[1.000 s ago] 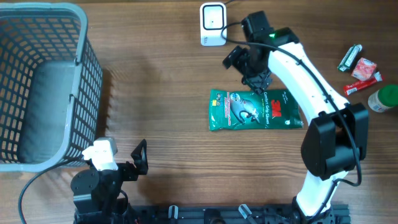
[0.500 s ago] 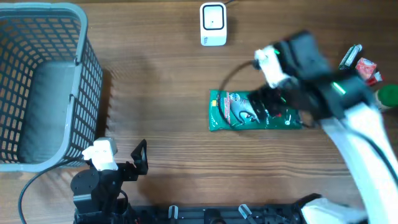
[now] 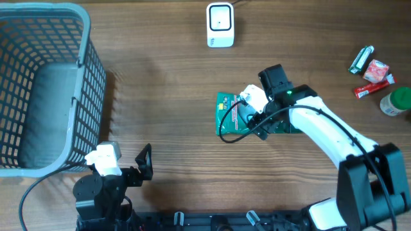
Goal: Scan the item barcode
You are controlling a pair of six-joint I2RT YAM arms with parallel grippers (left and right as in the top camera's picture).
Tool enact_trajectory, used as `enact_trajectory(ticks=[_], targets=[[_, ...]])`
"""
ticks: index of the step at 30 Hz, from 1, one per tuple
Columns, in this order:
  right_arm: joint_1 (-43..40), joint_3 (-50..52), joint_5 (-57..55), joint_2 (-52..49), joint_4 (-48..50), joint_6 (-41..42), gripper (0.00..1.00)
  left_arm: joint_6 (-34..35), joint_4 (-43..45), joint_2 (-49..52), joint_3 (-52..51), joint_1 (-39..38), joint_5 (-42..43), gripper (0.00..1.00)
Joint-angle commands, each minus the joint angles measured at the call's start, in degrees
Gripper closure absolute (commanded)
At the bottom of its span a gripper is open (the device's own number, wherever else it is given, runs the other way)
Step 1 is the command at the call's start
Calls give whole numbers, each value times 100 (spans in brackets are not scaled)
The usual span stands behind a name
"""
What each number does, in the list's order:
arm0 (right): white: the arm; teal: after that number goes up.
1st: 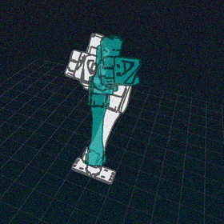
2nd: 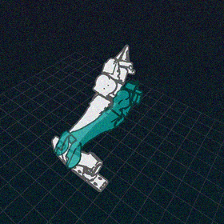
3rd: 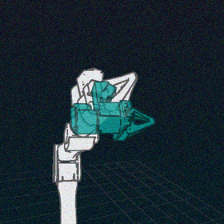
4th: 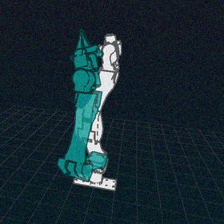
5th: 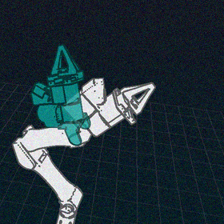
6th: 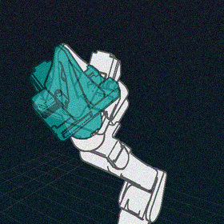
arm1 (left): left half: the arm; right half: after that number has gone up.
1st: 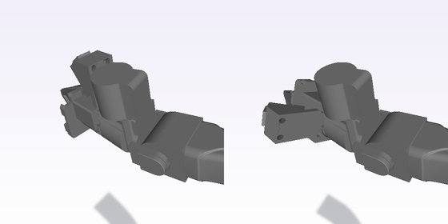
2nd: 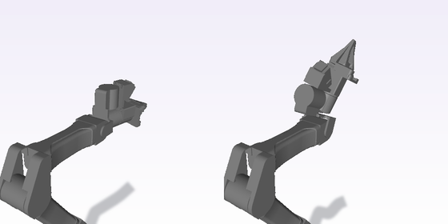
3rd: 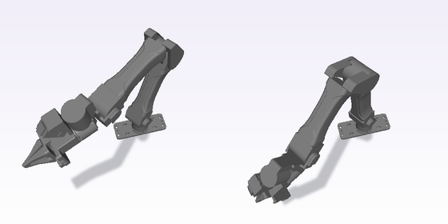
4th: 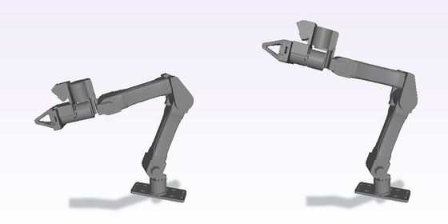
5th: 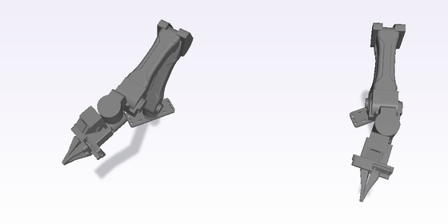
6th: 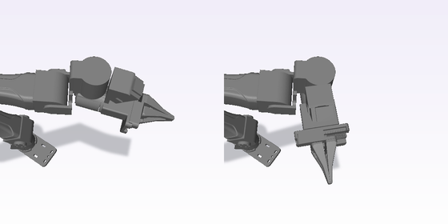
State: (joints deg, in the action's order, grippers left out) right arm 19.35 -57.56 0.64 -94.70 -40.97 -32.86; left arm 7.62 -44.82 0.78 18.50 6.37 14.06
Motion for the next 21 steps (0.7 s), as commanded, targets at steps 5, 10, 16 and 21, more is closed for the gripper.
enact_trajectory(ticks=[5,10,16,21], targets=[[-63,-92,79,-1469,42,-155,13,13,13,-44,-24,-15,70,0],[-63,-328,-28,-1670,-42,439,96,13,13,-46,-24,-15,70,0],[-70,-3058,5676,-1362,-3609,448,96,13,13,-46,-24,-15,70,0],[-52,-2959,9230,-1351,-3545,-643,96,13,13,-46,-24,-15,70,0]])
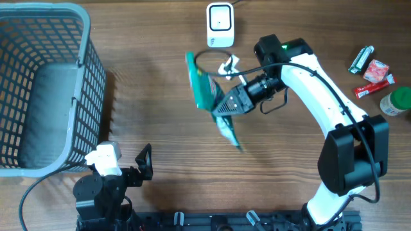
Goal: Scan the item barcode
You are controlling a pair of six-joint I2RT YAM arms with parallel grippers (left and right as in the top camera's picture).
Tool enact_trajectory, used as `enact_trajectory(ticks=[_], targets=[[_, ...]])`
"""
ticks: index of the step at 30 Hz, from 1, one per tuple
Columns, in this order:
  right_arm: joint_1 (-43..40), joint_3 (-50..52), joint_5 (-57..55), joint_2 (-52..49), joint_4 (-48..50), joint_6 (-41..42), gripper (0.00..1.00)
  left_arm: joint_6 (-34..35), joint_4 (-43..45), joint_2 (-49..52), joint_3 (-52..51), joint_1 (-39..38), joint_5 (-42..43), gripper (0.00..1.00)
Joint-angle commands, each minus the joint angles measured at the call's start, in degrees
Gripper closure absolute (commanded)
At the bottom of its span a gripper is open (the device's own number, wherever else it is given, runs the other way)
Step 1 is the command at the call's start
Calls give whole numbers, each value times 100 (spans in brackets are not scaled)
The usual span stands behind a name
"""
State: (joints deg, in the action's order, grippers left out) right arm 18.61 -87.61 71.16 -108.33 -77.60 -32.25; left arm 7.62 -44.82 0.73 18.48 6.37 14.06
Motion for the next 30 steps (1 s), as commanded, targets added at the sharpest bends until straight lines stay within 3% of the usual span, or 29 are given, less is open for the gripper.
enact_trajectory(ticks=[1,6,9,11,14,15,16,17,18,20,24,28,30], targets=[[61,116,2179,13,437,-898,96,13,13,-39,-22,-15,70,0],[459,291,2181,2,1974,-1473,96,13,13,-42,-22,-15,70,0],[706,291,2181,2,3047,-1399,96,13,13,-42,-22,-15,70,0],[785,289,2181,2,3823,-859,96,13,13,-42,-22,-15,70,0],[769,289,2179,0,3945,-688,96,13,13,-42,-22,-15,70,0],[728,289,2017,-2,4059,-70,96,13,13,-42,-22,-15,70,0],[715,289,1547,-2,4157,647,96,13,13,-42,-22,-15,70,0],[704,289,-516,-2,4297,2774,96,13,13,-39,-22,-15,70,0],[704,284,-3289,13,3991,3958,96,15,13,-39,-22,-15,70,0],[678,210,-4647,20,3788,4135,96,13,13,-42,-22,-15,70,0],[378,20,-6891,13,4426,4784,96,13,13,-42,-22,-15,70,0],[109,-114,-7090,-236,5364,4754,95,13,13,-42,-22,-15,70,0],[74,-822,-7294,-796,5309,4736,96,13,13,-42,-22,-15,70,0]])
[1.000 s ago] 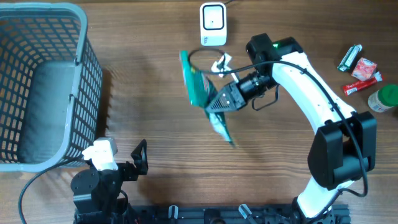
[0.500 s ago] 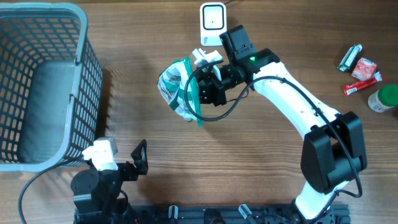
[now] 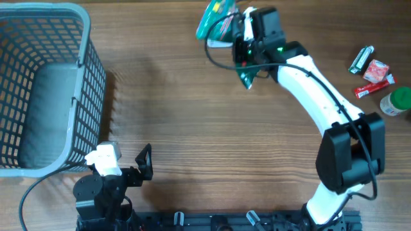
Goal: Scan the item barcode
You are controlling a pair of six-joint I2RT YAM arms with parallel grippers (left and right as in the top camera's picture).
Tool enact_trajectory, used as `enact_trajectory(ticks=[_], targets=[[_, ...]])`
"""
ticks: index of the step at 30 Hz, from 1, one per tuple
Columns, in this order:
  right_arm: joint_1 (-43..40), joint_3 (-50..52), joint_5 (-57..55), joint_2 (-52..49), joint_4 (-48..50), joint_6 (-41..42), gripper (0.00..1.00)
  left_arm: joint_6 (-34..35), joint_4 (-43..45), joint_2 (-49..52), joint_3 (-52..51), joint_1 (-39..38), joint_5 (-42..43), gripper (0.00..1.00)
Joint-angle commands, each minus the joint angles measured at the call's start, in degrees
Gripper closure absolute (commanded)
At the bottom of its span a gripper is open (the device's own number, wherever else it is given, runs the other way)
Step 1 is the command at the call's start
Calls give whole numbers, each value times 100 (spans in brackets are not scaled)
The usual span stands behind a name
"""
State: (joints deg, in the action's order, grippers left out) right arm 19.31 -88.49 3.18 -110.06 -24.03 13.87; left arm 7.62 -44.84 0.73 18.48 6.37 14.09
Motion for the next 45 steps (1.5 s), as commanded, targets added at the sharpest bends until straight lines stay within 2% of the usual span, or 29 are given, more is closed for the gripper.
enact_trajectory(ticks=[1,4,6,8,13,21,22,24,26,28,29,31,32,33,34,35,36,37,41,43,45], targets=[[4,-1036,-496,-859,-122,116,96,13,15,-42,-22,-15,68,0],[-74,-2826,-470,-2129,-920,166,96,13,15,-42,-22,-15,68,0],[-164,-3423,-450,-2540,-1340,345,95,13,15,-42,-22,-15,68,0],[-315,-3521,-396,-2684,-1425,719,95,13,15,-42,-22,-15,68,0],[-396,-3521,264,-2935,-1646,719,95,13,15,-39,-22,-15,68,0],[-339,-3526,57,-3075,-1738,868,94,13,15,-42,-22,-15,68,0],[-337,-3528,17,-3075,-1716,866,92,13,15,-42,-22,-15,68,0],[-337,-3528,20,-3082,-1650,868,75,13,15,-39,-22,-15,68,0],[-337,-3526,22,-3106,-1596,861,69,13,15,-42,-22,-15,68,0],[-337,-3515,24,-3130,-1609,833,70,13,15,-42,-22,-15,68,0],[-337,-3515,39,-3174,-1644,748,81,13,15,-42,-22,-15,68,0],[-330,-3515,70,-3279,-1740,708,89,13,15,-42,-22,-15,68,0],[-315,-3515,70,-3316,-1766,669,89,13,15,-42,-22,-15,68,0],[-273,-3515,66,-3357,-1805,481,73,13,15,-42,-22,-15,68,0],[-225,-3515,66,-3357,-1803,332,64,15,15,-42,-22,-15,68,0],[-164,-3515,39,-3357,-1812,251,64,13,15,-42,-22,-15,68,0],[-120,-3515,-28,-3375,-1873,238,78,13,15,-39,-22,-15,68,0],[-103,-3515,-74,-3377,-1919,238,95,13,15,-42,-22,-15,68,0],[-90,-3517,-219,-3165,-2081,122,95,13,15,-42,-22,-15,68,0],[-103,-3517,-304,-2422,-2557,125,96,13,15,-39,-22,-15,68,0],[-118,-3517,-905,-1845,-3075,269,95,13,15,-42,-22,-15,68,0]])
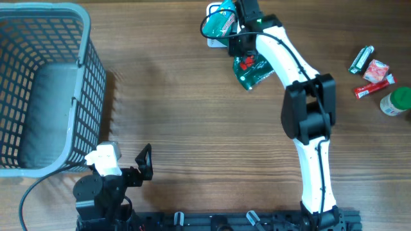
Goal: Scan the item barcode
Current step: 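Carry the glove packet to the right table edge and release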
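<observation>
A green snack packet (252,70) hangs in the overhead view at the far middle of the table, its upper end (221,22) lying over the white barcode scanner (212,42), which is mostly hidden beneath it. My right gripper (239,46) is shut on the packet, with the arm stretched far out along the table. At the near left edge, far from the packet, my left gripper (145,162) is parked; its jaw state is unclear from above.
A large grey plastic basket (87,70) fills the left side. At the right edge lie a green-and-white pack (361,59), a red packet (376,69), a red stick pack (372,88) and a green-lidded jar (398,101).
My right arm has stretched further out and turned. The packet has shifted slightly right and hangs lower over the scanner, with more of its lower end showing below the gripper.
The packet first lay flat mid-table with my right gripper down on it. It was then held up off the table, tilted on edge. After that it was at the far edge by the scanner, and now it sits over the scanner. The left arm never moved.
</observation>
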You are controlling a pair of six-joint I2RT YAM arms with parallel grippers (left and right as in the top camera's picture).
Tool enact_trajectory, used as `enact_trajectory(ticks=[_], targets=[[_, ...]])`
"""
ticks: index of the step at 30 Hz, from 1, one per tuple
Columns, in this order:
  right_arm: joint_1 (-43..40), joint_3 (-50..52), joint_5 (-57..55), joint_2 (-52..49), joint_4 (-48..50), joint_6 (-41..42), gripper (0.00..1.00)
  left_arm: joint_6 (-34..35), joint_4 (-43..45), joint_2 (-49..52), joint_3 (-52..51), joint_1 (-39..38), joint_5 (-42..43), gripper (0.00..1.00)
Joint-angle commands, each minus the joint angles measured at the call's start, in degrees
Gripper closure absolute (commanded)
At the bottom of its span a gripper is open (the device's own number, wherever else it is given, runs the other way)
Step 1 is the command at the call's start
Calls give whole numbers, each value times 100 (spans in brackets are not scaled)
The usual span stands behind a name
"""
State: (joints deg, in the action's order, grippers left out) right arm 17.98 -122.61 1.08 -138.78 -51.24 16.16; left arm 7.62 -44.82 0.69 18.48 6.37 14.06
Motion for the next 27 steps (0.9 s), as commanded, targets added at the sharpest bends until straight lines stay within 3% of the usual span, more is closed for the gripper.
enact_trajectory(ticks=[1,5,7,14,17,21,23,25,27], targets=[[-4,-105,-1165,1281,-704,221,95,13,13,-37,-22,-15,70,0],[-402,-90,-2590,1698,-2736,1327,96,13,13,-37,-22,-15,70,0],[-927,216,-2898,1674,-3147,1794,96,13,13,-37,-22,-15,70,0],[-2573,2223,-2184,1672,-1947,1821,96,13,13,-37,-22,-15,70,0],[-3300,3390,-1746,1672,-404,922,96,13,13,-37,-22,-15,70,0],[-4203,3711,-1456,1672,216,815,95,13,13,-37,-22,-15,70,0],[-4542,3679,-1169,1674,372,452,60,13,13,-35,-22,-15,70,0],[-4568,3458,-343,1692,332,129,0,13,13,-37,-22,-15,70,0],[-4428,3069,157,1834,-7,35,0,13,13,-37,-22,-15,70,0]])
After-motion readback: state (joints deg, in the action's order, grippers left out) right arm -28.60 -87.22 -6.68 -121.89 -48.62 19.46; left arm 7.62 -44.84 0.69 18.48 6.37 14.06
